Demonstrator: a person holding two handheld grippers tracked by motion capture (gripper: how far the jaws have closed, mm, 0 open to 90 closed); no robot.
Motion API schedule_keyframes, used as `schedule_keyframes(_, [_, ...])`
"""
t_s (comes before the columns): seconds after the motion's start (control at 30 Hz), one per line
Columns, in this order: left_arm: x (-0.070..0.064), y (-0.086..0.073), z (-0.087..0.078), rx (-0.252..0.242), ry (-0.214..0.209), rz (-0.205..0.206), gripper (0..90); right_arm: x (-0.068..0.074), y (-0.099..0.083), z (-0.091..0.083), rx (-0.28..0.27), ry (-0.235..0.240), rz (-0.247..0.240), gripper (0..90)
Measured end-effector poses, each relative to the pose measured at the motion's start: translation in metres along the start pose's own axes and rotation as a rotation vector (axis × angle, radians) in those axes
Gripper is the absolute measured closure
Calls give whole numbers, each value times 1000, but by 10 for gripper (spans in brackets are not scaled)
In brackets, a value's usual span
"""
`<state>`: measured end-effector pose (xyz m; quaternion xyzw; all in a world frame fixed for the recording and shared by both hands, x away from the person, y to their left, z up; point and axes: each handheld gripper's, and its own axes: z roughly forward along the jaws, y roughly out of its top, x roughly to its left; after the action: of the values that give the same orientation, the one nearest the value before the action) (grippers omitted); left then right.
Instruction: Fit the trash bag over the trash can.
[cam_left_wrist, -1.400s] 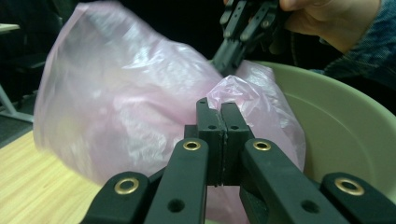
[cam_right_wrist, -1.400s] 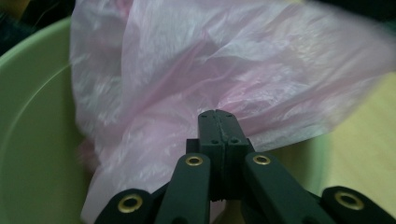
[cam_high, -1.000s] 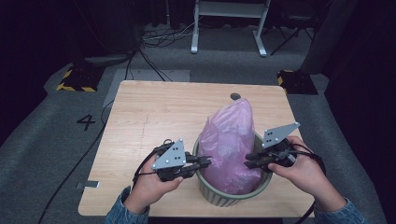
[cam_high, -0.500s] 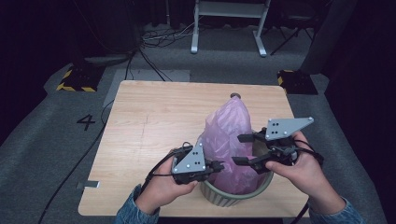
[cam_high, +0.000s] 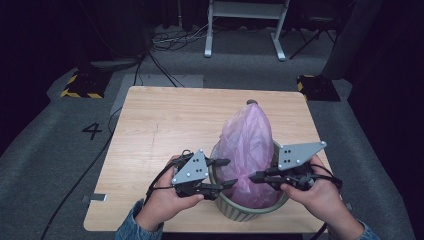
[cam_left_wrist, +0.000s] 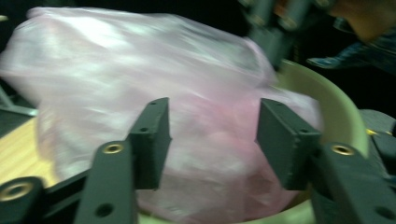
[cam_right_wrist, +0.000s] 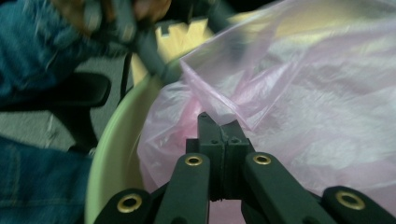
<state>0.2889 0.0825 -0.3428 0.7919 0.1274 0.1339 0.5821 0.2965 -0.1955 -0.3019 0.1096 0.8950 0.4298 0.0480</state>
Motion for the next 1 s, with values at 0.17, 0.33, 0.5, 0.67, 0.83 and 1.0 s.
schedule_keyframes(0.17, [7,4,-5,-24,73,-12,317,6,-13,-3,28,19,11,900])
schedule_keyframes(0.33, [17,8,0,-31,93,-51,296,15,-19,-6,28,48,-3,897])
schedule_keyframes(0.5, [17,10,11,-24,25,-74,323,22,-22,-7,44,72,-12,883])
schedule_keyframes(0.67, [11,13,17,-13,-44,-18,758,26,-21,-2,82,85,-26,870])
schedule_keyframes(0.83, [1,15,24,11,-98,36,899,25,-20,-9,50,59,-7,687])
schedule_keyframes(1.0, [-13,18,34,53,-156,107,900,23,-13,-25,-56,-56,35,428])
